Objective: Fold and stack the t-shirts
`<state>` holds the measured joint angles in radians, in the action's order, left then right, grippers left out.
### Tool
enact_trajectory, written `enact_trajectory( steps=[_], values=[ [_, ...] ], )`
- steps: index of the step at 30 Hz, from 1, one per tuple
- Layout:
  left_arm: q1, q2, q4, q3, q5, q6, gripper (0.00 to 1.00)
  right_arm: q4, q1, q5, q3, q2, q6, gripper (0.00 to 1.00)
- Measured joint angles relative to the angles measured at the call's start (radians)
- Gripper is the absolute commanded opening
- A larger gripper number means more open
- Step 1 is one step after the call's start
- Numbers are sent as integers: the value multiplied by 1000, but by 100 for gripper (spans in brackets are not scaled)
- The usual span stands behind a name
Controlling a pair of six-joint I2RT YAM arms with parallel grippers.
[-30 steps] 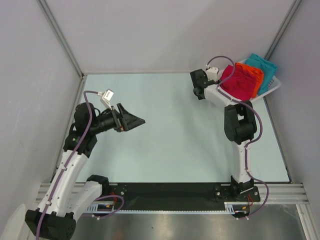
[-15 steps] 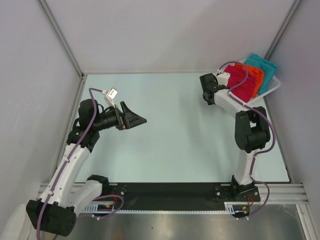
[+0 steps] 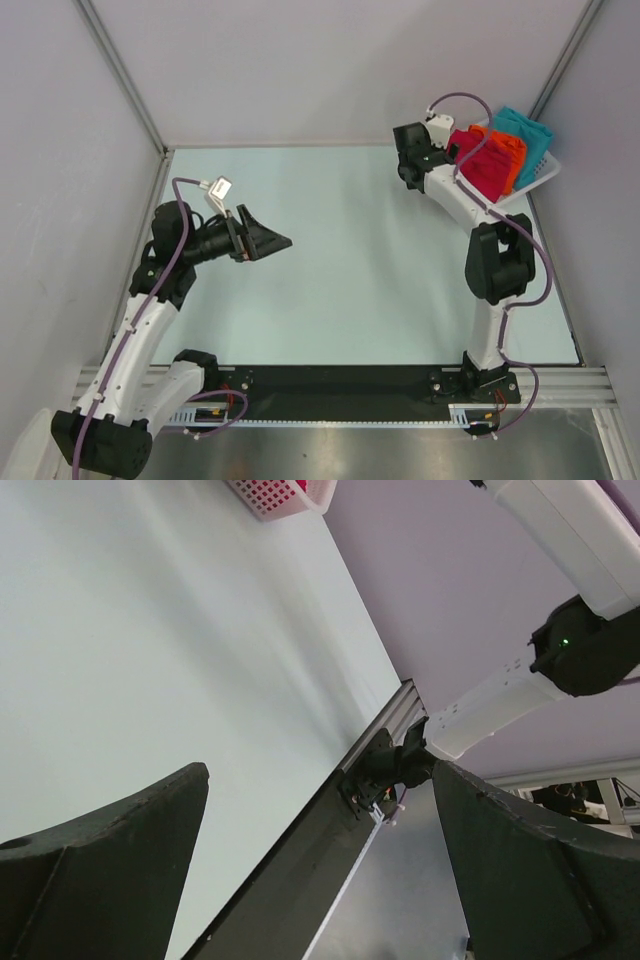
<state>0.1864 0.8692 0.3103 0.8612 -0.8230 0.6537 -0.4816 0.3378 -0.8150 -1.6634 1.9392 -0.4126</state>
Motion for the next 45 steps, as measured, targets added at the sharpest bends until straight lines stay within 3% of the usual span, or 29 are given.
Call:
enact_trajectory(
  steps=[8,18,22,29,31,32,33,37,45],
  values=[
    [-1,-13,25,0,8,-10,100,16,-2,-23,-244,226,111,74],
    [-7,-10,70,24,19,-38,100,-6,-6,-6,-353,364,153,75],
    [-11,-10,85,26,28,-53,100,-17,-7,2,-355,365,152,70],
    [-16,-10,100,25,32,-60,100,20,-36,70,-269,319,132,32],
    [-19,-10,105,26,32,-62,100,50,-57,142,-200,267,134,28],
    [-21,-10,108,26,32,-64,100,66,-66,171,-169,246,134,6],
    [-25,-10,112,26,32,-67,100,82,-75,198,-138,224,132,0],
    [-51,-26,127,25,32,-73,100,123,-96,249,-62,168,127,0],
    [-65,-55,127,23,28,-78,100,172,-121,273,205,-30,-34,0]
  ],
)
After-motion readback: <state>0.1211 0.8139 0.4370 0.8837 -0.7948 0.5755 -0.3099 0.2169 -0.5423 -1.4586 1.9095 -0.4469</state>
